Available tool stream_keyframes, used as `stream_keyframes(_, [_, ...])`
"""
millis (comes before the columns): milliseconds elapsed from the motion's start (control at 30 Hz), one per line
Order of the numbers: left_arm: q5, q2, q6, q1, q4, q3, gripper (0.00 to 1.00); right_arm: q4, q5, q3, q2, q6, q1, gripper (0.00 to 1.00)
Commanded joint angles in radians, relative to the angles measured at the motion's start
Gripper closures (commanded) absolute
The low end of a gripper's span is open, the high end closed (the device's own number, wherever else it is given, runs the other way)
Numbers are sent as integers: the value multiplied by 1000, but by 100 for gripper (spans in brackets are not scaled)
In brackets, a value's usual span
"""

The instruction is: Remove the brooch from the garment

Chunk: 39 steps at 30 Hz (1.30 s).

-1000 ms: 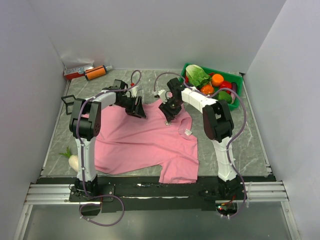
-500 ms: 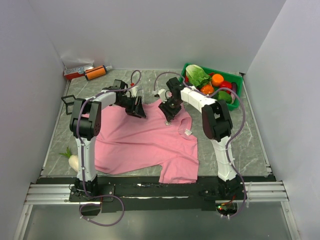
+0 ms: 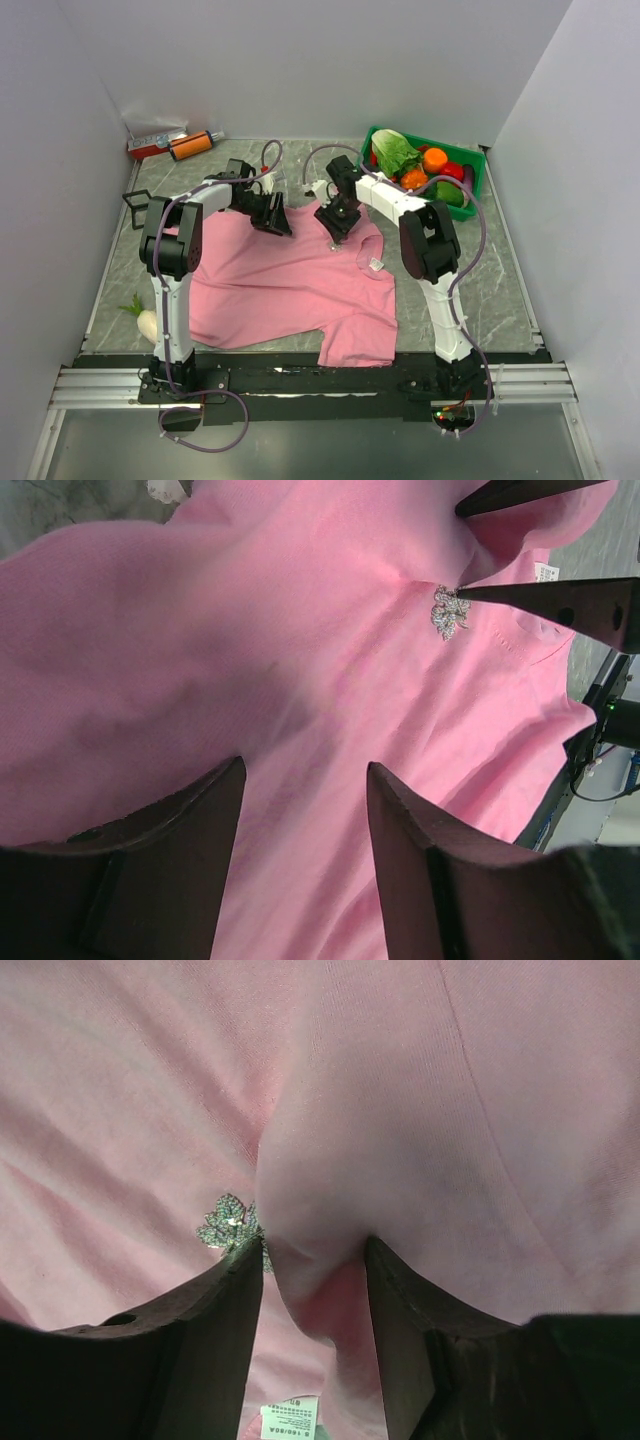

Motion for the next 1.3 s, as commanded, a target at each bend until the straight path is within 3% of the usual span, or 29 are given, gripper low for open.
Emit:
stream_keyframes(0, [2,18,8,1,1,38,42,-19,49,23,57,-2,10,47])
stream_keyframes(400, [-2,21,17,1,-5,36,42,-52,-203,38,9,-28,-39,46])
stream_keyframes(633, [-7,17,19,1,-5,35,42,-99,-148,138,72,20,-26,43])
stream_keyframes(1267, [-5,9,19,1,-7,29,42,-24,-45,24,26,-31,-1,50])
